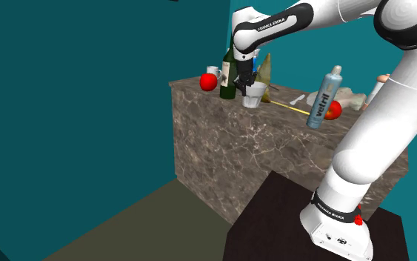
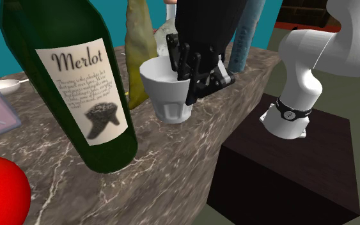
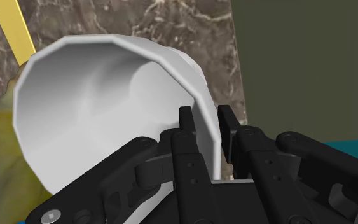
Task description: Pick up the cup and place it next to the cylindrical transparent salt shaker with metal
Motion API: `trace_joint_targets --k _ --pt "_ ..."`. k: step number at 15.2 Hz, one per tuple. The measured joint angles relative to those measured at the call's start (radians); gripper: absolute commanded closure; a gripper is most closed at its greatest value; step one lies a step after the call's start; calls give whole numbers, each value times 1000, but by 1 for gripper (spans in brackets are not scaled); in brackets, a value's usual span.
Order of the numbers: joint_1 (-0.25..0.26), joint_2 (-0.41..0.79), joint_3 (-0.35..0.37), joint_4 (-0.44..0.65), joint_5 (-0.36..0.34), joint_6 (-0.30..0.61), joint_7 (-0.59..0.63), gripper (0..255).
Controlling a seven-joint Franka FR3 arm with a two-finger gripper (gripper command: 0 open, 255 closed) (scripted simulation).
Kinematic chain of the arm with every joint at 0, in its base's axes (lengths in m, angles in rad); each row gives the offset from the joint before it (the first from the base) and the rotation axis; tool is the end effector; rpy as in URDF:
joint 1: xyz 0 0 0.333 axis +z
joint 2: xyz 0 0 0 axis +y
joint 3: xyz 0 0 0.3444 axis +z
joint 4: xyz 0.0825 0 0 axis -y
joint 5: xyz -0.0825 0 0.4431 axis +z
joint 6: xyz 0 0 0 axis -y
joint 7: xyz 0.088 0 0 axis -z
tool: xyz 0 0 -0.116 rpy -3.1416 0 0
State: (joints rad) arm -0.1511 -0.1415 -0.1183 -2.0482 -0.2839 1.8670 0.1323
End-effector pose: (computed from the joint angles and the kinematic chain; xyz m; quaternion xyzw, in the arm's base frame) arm 0.5360 -0.1750 0.5003 0.9798 -0.1538 -0.0283 0.1246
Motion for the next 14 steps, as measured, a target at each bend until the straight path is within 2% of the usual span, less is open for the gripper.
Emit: trace_joint_targets --k 8,14 --pt "0 -2 0 3 0 -5 -1 255" --pt "2 -7 3 74 6 -79 -18 255"
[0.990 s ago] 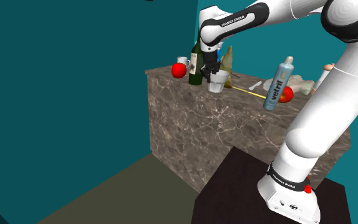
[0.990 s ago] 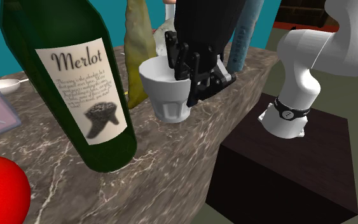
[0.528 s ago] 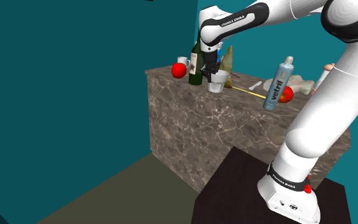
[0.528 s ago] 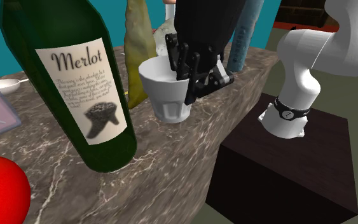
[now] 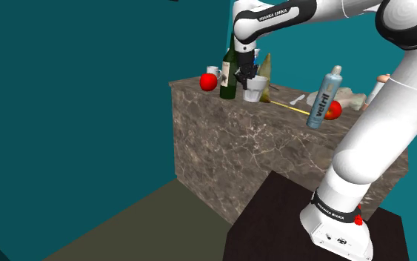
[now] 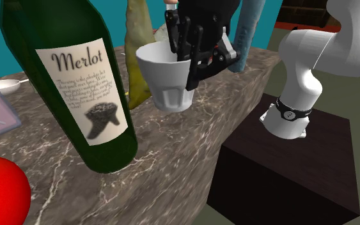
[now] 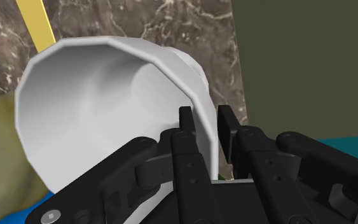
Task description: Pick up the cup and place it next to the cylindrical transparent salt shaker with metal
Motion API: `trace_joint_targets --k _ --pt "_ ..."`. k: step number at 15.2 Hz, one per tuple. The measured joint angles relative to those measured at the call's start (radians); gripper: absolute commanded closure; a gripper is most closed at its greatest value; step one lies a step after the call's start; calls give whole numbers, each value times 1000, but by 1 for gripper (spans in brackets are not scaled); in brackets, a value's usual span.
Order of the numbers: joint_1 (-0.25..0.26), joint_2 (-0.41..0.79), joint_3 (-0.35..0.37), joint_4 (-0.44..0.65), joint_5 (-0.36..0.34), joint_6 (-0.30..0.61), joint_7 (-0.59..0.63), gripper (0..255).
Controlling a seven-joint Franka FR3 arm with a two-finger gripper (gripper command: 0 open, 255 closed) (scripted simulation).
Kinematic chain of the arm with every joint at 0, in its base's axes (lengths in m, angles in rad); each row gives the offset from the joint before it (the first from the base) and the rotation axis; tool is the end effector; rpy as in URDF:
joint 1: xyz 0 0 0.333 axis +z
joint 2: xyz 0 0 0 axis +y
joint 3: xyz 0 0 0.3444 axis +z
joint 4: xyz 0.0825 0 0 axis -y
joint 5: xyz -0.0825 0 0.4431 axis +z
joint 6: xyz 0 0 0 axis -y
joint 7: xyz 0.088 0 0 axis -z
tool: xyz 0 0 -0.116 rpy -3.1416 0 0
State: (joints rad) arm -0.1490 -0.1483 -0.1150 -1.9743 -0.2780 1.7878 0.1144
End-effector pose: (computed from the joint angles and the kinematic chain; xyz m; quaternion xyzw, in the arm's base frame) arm 0.5379 -0.1751 0.5370 0.9798 -0.1538 -0.0284 0.1245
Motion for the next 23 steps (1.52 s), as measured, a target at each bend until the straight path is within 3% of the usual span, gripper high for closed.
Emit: trace_joint_targets --k 23 --pt "5 39 10 348 12 -302 -70 255"
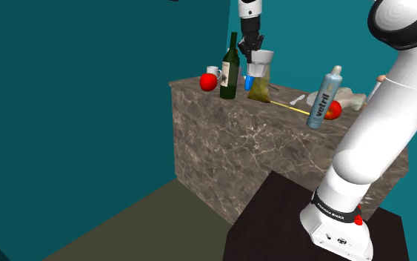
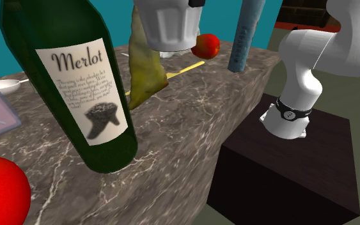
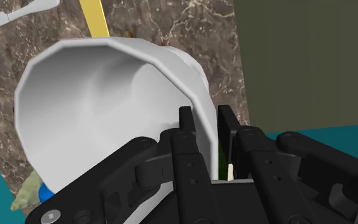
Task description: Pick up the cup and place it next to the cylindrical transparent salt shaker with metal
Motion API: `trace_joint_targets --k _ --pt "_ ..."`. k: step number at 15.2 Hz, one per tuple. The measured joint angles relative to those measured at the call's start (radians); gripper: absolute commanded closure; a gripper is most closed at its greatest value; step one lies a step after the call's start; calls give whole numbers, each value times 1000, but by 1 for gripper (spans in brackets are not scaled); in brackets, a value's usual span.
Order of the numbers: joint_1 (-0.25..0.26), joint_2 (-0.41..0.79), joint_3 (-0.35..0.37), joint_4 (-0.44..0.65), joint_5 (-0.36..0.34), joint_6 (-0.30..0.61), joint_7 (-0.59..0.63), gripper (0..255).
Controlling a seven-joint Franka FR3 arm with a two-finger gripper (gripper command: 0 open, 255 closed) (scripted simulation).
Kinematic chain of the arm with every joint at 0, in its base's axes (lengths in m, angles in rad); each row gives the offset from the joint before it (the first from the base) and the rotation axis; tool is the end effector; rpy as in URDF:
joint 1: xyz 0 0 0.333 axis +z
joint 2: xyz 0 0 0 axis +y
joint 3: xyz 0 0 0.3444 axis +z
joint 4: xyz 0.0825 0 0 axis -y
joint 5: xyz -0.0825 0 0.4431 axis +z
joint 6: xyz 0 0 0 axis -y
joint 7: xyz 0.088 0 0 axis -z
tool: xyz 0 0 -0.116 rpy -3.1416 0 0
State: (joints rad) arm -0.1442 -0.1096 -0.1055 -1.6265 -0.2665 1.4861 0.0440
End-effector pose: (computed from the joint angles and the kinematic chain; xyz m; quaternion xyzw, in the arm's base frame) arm 0.5403 -0.1749 0.6756 0.9798 -0.1538 -0.0285 0.1246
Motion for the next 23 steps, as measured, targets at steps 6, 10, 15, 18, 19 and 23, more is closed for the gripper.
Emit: trace_joint_targets --k 6,10,15,18,19,23 --pt "0 36 1 123 1 -84 -22 255" --pt "-1 67 0 220 1 -148 -42 255" --pt "-1 108 0 341 -1 -225 -62 255" --pt "-2 145 0 432 -2 -278 -77 255" --pt "-1 158 0 467 -2 -299 -82 255" --pt "-20 94 -17 401 -10 -288 -118 255"
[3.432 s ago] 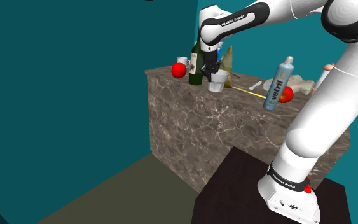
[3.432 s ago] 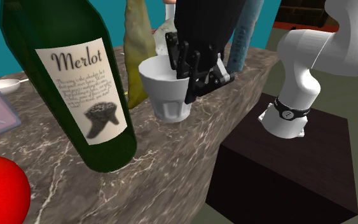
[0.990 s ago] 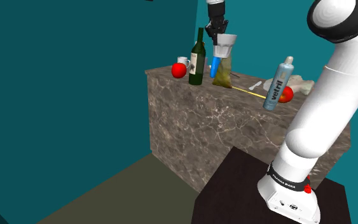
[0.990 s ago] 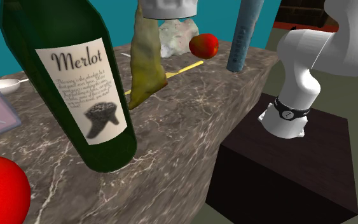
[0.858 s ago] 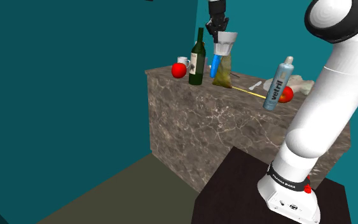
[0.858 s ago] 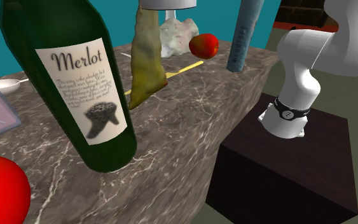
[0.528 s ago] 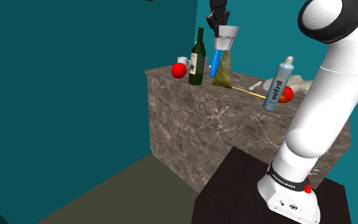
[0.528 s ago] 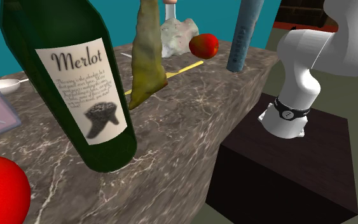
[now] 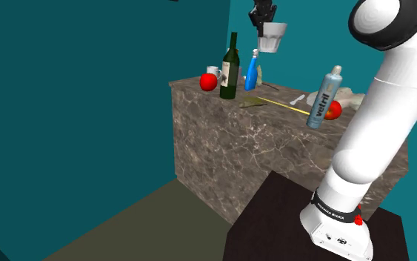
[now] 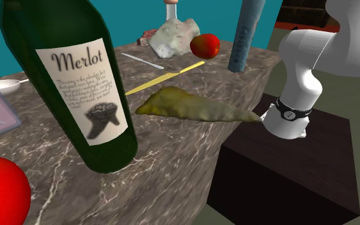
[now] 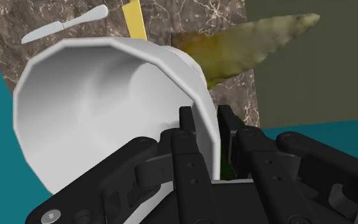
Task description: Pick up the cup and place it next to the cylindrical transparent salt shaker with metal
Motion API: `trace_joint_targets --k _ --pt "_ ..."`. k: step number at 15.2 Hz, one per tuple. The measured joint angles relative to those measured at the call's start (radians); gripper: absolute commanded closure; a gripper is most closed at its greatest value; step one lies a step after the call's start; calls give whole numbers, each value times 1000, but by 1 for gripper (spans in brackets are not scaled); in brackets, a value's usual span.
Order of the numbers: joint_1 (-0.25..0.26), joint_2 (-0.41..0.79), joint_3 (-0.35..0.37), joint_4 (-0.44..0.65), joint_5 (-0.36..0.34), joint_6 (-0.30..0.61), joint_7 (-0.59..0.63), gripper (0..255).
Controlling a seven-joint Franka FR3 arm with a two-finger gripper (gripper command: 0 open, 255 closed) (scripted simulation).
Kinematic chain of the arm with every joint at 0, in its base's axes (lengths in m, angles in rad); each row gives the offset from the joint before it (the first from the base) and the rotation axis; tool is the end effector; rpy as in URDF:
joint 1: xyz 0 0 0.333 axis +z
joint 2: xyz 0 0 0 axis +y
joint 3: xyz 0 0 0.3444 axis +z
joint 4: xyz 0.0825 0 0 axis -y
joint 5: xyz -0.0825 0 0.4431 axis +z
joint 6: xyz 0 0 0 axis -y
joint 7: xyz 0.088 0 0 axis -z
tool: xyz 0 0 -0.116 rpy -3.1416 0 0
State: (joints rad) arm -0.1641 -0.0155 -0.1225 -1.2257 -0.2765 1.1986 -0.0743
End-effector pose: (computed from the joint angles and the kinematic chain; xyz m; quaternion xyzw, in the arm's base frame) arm 0.5141 -0.1923 0.8000 0.9798 -0.1540 -0.0287 0.1246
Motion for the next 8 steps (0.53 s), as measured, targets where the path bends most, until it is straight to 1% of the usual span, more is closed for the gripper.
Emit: trace_joint_targets --k 2,8 --pt "-14 -56 -15 -66 -7 19 -28 255" --pt "-61 -196 -78 -216 -37 61 -135 255"
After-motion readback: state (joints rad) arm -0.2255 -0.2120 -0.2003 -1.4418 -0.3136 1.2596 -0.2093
